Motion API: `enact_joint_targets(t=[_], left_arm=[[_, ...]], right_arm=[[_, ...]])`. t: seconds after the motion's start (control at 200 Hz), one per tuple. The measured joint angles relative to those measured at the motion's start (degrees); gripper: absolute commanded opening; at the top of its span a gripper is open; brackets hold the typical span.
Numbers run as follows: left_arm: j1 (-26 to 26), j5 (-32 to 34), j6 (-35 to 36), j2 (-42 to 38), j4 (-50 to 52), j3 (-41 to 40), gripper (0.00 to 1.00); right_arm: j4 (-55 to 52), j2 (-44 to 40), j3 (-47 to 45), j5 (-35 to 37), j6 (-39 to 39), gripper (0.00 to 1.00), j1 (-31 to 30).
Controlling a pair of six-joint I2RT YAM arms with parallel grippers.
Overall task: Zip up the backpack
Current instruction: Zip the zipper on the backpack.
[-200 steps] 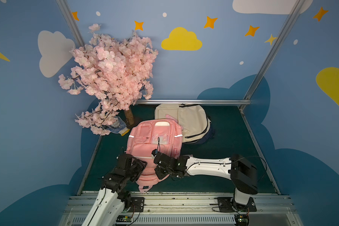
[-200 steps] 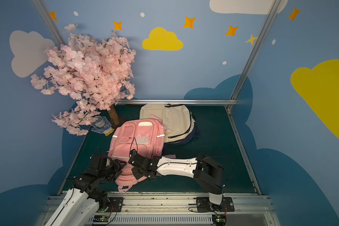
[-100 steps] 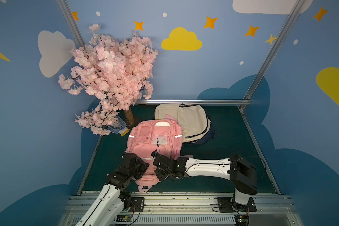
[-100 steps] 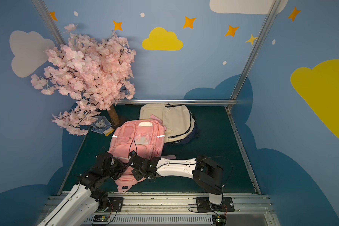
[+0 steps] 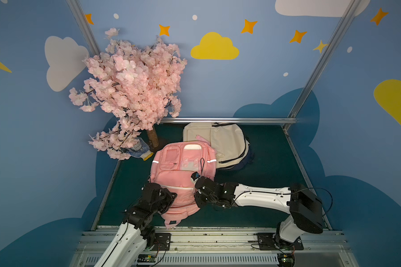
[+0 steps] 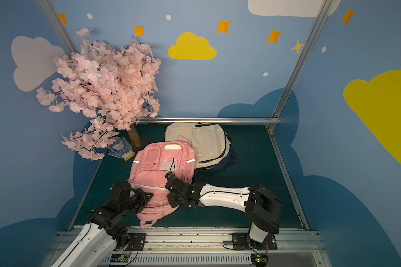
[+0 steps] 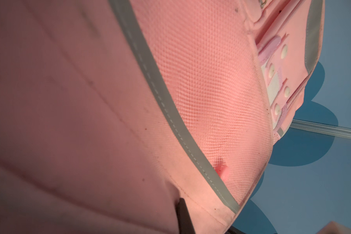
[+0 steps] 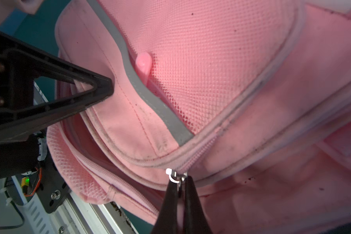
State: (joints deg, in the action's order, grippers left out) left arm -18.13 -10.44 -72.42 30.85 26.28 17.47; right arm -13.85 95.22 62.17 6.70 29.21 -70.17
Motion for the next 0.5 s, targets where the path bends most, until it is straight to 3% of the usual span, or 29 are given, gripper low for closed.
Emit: enact_joint_targets(t=[0.24, 0.501], left_arm=[[0.1, -0.1, 1.2, 0.3, 0.0, 0.4, 0.02], [0.1, -0.3, 1.7, -0.9, -1.9, 0.4, 0.03]], right_arm=[[-2.8, 0.3, 2.3, -0.5, -2.1, 0.0, 2.6], [-5.4, 0.6, 5.0, -7.9, -4.8, 0.0, 8.1]])
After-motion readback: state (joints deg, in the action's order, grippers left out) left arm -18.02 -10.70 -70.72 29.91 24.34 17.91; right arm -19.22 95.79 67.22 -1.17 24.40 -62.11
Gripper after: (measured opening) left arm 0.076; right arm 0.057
